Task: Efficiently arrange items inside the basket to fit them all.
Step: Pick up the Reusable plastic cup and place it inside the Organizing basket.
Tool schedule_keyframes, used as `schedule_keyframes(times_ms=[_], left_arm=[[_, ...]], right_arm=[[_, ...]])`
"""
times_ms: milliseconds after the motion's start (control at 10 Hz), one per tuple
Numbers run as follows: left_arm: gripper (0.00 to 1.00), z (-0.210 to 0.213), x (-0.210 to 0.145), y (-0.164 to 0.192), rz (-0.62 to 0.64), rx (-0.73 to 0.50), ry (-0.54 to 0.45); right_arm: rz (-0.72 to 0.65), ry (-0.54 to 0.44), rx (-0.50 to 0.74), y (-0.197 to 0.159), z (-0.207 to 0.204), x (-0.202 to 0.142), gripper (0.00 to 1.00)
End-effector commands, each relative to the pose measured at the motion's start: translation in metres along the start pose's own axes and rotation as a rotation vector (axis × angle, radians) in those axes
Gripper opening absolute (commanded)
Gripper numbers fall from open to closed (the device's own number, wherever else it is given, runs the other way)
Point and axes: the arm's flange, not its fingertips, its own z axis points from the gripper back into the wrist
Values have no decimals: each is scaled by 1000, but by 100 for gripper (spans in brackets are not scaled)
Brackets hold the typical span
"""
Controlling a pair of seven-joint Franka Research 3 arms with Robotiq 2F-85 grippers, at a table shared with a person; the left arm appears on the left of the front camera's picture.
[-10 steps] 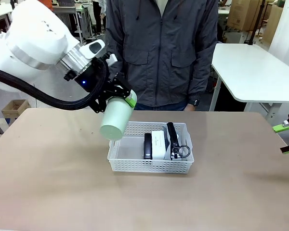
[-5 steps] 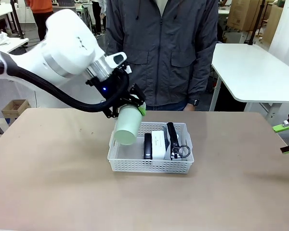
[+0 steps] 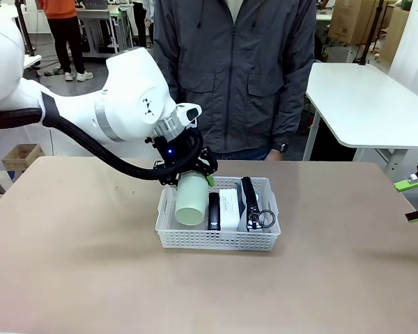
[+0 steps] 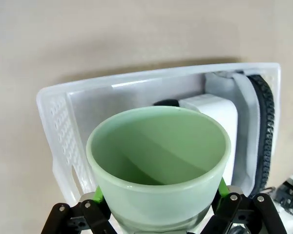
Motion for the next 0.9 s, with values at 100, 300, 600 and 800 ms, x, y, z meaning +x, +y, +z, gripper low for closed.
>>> schedule_keyframes(times_ms=[100, 300, 600, 800], left_arm=[[91, -13, -3, 1, 26, 74, -32], [91, -23, -3, 1, 27, 98, -7], [91, -33, -1, 0, 29, 129, 0], [91, -34, 1, -1, 32, 131, 4]], right_arm=[[8, 0, 10, 1, 2, 0, 100], [8, 0, 10, 1, 2, 0, 100], [8, 0, 10, 1, 2, 0, 100], [8, 0, 10, 1, 2, 0, 100]])
